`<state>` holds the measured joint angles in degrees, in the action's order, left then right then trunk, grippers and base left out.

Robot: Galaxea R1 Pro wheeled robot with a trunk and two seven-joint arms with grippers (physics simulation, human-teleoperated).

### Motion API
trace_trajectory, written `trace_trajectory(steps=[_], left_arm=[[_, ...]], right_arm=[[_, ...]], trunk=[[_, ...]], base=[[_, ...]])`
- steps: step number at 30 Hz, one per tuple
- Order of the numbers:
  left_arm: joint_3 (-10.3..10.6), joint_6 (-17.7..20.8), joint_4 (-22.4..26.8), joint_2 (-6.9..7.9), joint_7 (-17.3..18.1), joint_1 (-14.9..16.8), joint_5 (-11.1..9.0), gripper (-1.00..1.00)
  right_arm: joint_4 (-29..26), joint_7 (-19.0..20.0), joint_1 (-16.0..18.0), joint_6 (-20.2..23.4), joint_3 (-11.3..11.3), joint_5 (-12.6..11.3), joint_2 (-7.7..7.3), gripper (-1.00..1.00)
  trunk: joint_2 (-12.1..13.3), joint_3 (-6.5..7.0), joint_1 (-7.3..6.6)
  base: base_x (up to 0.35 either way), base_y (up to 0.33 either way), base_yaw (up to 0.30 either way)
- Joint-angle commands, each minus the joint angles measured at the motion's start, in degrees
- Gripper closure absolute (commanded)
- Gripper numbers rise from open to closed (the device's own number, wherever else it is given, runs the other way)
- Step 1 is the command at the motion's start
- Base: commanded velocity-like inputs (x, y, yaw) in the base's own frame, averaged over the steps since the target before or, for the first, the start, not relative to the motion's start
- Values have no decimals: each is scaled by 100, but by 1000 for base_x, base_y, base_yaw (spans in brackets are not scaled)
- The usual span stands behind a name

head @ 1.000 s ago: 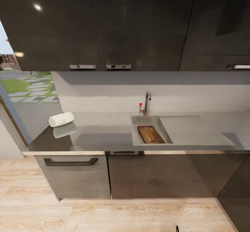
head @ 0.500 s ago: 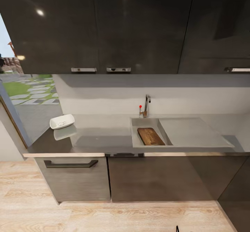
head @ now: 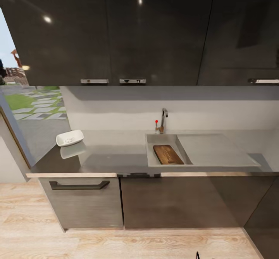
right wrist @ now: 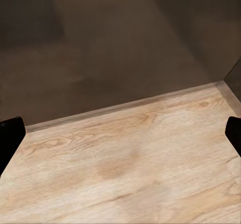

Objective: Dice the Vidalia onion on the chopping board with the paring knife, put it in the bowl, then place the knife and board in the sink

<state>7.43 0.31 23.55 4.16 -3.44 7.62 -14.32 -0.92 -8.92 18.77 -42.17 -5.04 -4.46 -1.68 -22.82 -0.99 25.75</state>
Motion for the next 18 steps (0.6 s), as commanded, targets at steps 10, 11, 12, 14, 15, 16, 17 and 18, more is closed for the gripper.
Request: trace_trajectory(steps=[10, 11, 12, 14, 15, 16, 17, 18], left_arm=[[63, 4, -17, 6, -49, 3, -53, -100], [67, 9, -57, 6, -53, 3, -53, -100], [70, 20, -144, 6, -56, 3, -53, -100], [75, 48, -602, -5, -79, 3, -56, -100], [75, 54, -792, -7, -88, 3, -58, -100], [75, 57, -887, -8, -91, 3, -59, -100], [75, 63, -1077, -9, -98, 3, -62, -100], [70, 69, -1361, -3, -103, 3, -68, -100]], right_arm=[[8, 6, 4, 323, -41, -2, -7, -100], [10, 3, 4, 501, -41, -2, -22, -100], [11, 0, 1, 728, -44, 1, -36, -100], [12, 3, -107, 1447, -47, 5, -60, -100], [13, 4, -174, 1672, -45, 9, -63, -100], [13, 4, -209, 1779, -44, 10, -65, -100], [13, 4, -281, 1982, -43, 12, -66, -100], [13, 4, -399, 2262, -44, 14, -68, -100]], trunk=[[-10, 70, 3], [-10, 72, 3], [-10, 74, 3], [-10, 75, 3], [-10, 75, 3], [-10, 76, 3], [-10, 76, 3], [-10, 76, 3]], base=[[0, 0, 0], [0, 0, 0], [0, 0, 0], [0, 0, 0], [0, 0, 0], [0, 0, 0], [0, 0, 0], [0, 0, 0]])
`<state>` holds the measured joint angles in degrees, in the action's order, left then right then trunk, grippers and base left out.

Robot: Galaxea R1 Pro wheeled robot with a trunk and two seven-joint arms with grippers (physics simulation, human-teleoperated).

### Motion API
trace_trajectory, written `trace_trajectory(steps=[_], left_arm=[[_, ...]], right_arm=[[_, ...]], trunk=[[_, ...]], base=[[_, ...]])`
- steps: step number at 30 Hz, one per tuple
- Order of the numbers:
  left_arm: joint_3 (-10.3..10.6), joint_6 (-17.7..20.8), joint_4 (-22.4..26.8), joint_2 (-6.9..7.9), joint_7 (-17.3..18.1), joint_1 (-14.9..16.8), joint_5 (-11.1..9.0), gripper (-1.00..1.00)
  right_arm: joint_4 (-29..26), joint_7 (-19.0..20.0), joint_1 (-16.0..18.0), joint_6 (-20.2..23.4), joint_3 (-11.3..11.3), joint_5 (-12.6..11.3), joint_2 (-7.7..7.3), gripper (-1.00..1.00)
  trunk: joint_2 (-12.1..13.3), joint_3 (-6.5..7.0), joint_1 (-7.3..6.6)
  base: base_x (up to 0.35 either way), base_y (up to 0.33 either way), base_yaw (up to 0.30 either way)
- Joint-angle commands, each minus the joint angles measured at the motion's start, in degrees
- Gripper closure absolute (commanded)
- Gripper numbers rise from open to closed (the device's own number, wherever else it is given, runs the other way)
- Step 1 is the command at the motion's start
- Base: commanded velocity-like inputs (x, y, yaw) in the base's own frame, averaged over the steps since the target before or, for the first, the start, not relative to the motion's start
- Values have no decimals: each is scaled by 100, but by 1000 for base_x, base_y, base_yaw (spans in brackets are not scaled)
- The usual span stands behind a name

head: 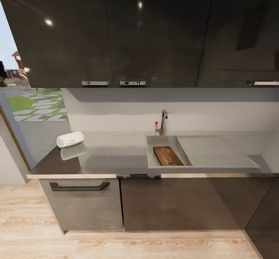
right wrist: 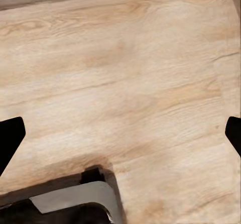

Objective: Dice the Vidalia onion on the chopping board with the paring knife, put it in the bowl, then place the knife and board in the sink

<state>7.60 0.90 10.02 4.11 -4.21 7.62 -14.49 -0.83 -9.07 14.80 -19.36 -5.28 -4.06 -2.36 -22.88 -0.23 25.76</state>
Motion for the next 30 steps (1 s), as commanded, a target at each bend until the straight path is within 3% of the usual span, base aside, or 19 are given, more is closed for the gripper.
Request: trace_trajectory(steps=[1, 4, 5, 7, 9, 10, 21, 30], left_arm=[[52, 12, -203, 6, -26, 3, -55, -100], [49, 17, -882, 10, -27, 3, -229, -100], [49, 16, -1032, 11, -27, 3, -382, -100], [56, 16, -1273, 18, -24, 3, -894, -100], [64, 13, -1375, 58, -18, 3, -1247, -100], [64, 14, -1381, 85, -13, 3, -1297, -100], [72, 0, -1390, 89, 8, 3, -1388, -100], [66, -2, -1388, 90, 10, 3, -1381, -100]], right_arm=[[4, 19, -72, 146, -22, -26, -3, -100], [8, 21, -323, 618, -15, -25, -2, -100], [9, 21, -387, 713, -12, -25, 5, -100], [9, 3, -466, 864, -15, -24, 10, -100], [2, -62, -494, 970, -22, -26, 6, -100], [-4, -83, -498, 992, -23, -28, 7, -100], [-35, -98, -504, 968, -33, -41, 32, -100], [-85, -81, -504, 952, -45, -49, 186, -100]], trunk=[[-4, 0, 3], [-4, 0, 3], [-4, 0, 3], [-4, 0, 3], [-4, 0, 3], [-4, 0, 3], [-4, 0, 3], [-4, 0, 3]], base=[[0, 0, 0], [0, 0, 0], [0, 0, 0], [0, 0, 0], [0, 0, 0], [0, 0, 0], [0, 0, 0], [0, 0, 0]])
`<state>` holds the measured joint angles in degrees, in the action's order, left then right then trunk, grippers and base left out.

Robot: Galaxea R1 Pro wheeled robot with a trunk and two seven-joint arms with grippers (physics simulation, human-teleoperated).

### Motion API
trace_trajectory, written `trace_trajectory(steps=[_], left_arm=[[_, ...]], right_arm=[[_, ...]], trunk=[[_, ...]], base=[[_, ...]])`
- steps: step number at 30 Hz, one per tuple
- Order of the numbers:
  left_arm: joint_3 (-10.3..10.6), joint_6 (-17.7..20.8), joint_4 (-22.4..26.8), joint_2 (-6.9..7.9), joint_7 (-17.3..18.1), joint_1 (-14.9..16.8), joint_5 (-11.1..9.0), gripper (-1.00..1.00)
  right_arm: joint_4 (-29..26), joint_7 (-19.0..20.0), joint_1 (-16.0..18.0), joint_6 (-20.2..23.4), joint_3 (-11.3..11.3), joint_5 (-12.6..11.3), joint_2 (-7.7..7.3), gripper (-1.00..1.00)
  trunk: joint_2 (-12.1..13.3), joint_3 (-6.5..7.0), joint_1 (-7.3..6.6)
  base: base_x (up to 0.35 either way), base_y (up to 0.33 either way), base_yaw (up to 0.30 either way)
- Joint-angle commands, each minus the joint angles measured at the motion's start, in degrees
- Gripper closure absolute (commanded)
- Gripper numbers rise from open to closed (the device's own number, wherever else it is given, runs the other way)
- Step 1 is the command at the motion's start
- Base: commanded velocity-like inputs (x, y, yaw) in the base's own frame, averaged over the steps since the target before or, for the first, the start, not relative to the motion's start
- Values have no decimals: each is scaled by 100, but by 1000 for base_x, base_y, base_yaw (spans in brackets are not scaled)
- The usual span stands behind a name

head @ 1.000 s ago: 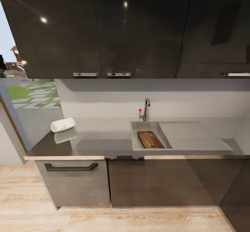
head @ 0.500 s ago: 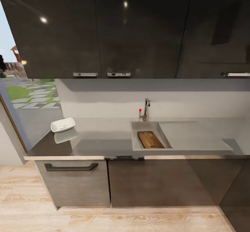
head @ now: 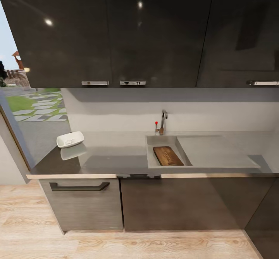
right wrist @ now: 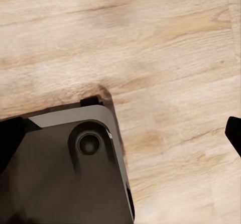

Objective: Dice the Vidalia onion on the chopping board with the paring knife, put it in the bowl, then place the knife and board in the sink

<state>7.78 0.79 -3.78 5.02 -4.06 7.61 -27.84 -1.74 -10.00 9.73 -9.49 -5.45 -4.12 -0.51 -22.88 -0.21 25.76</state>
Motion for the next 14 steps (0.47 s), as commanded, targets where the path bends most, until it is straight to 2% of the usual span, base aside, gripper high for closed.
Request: trace_trajectory(steps=[1, 14], left_arm=[[48, 8, -8, -1, -6, 4, -46, -100], [48, 10, -8, -1, -7, 4, -47, -100]], right_arm=[[7, 11, 2, -35, -28, -41, 1, -100], [-1, 12, 2, -35, -38, -46, 7, -100]], trunk=[[-4, -2, 2], [-4, -2, 2]], base=[[0, 0, 0], [0, 0, 0]])
